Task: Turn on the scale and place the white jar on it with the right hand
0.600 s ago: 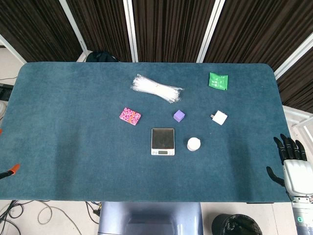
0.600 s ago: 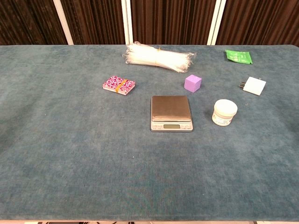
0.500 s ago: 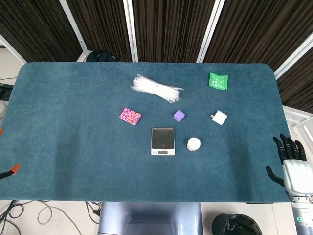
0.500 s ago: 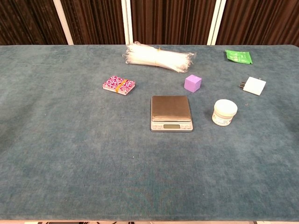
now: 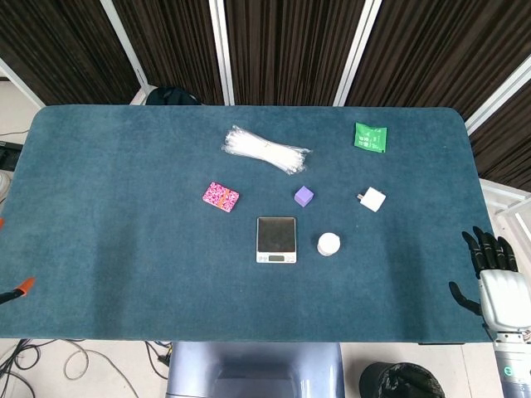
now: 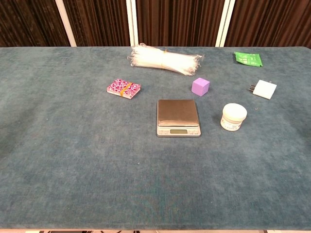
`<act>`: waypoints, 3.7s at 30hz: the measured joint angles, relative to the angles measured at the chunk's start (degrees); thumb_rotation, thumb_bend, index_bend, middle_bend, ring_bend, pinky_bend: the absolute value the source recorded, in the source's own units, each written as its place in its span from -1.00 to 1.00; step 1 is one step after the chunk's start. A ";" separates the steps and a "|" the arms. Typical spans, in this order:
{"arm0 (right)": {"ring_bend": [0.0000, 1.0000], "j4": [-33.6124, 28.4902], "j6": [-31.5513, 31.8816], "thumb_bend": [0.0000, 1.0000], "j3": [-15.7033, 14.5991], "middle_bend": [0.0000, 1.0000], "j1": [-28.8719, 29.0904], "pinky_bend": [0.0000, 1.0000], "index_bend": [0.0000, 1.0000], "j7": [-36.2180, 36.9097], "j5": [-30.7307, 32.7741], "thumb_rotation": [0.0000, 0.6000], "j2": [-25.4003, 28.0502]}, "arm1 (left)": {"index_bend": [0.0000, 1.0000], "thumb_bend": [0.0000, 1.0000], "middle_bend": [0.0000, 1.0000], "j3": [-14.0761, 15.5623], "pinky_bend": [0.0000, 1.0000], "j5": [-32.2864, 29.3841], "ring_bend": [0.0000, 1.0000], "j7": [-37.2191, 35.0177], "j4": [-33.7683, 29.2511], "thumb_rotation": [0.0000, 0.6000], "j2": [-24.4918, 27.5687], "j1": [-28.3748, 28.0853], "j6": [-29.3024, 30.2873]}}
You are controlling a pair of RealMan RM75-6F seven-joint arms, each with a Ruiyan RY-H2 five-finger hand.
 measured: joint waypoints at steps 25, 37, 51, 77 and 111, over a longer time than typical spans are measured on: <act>-0.17 -1.24 -10.02 -0.01 -0.12 -0.48 8.15 -0.14 -1.00 12.49 -5.70 1.00 7.53 | -1.00 -0.80 -1.00 -0.27 -1.00 -0.24 -1.00 -0.06 -0.67 1.00 0.02 0.07 0.12; 0.59 -6.27 -21.83 0.73 1.31 0.51 17.44 0.58 -0.97 0.55 -6.33 1.00 3.66 | -1.00 -0.77 -1.00 -0.49 -1.00 -1.18 -1.00 -0.72 -0.83 1.00 0.29 0.11 -0.50; 0.63 -7.08 -37.40 0.84 2.75 0.56 28.63 0.71 -0.96 -18.16 6.82 1.00 -6.98 | -1.00 -0.77 -1.00 -1.01 -1.00 -2.56 -1.00 -2.04 -0.32 1.00 0.60 0.15 -1.23; 0.63 -4.39 -40.46 0.84 0.59 0.57 34.80 0.90 -0.90 -26.71 15.25 1.00 -17.36 | -1.00 -0.76 -1.00 -1.41 -1.00 -3.69 -1.00 -1.36 0.07 1.00 0.06 -0.18 -2.07; 0.64 -0.49 -40.22 0.84 0.00 0.57 41.70 1.00 -0.90 -35.50 26.44 1.00 -26.54 | -1.00 -0.76 -1.00 -1.85 -1.00 -5.07 -1.00 -0.56 0.45 1.00 -0.35 -0.49 -2.93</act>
